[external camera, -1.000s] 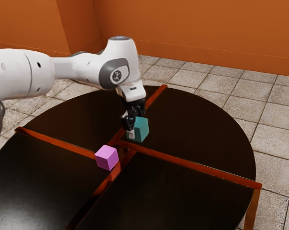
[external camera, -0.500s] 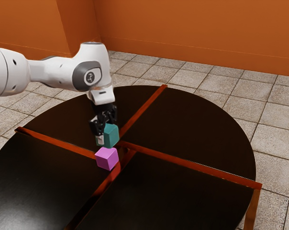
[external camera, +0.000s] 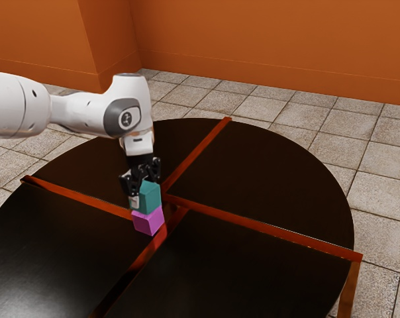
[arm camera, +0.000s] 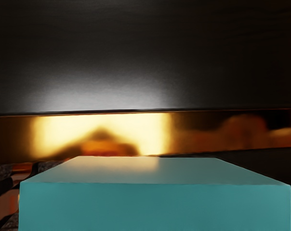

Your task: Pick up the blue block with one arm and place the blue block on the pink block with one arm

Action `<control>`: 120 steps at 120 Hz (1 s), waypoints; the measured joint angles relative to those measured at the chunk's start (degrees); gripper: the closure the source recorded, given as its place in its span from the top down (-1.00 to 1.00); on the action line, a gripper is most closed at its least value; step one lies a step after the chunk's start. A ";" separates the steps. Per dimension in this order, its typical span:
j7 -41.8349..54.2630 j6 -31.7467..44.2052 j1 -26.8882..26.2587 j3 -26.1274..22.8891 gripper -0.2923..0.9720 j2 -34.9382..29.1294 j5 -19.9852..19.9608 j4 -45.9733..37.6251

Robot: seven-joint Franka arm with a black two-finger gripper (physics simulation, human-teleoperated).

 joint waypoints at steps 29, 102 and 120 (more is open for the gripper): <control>2.12 2.80 -0.05 0.07 -0.02 0.66 0.07 0.06; 5.00 3.91 2.21 -0.02 0.34 1.15 -0.58 -1.50; 5.39 3.72 2.05 -0.07 0.44 -0.30 -0.72 -2.20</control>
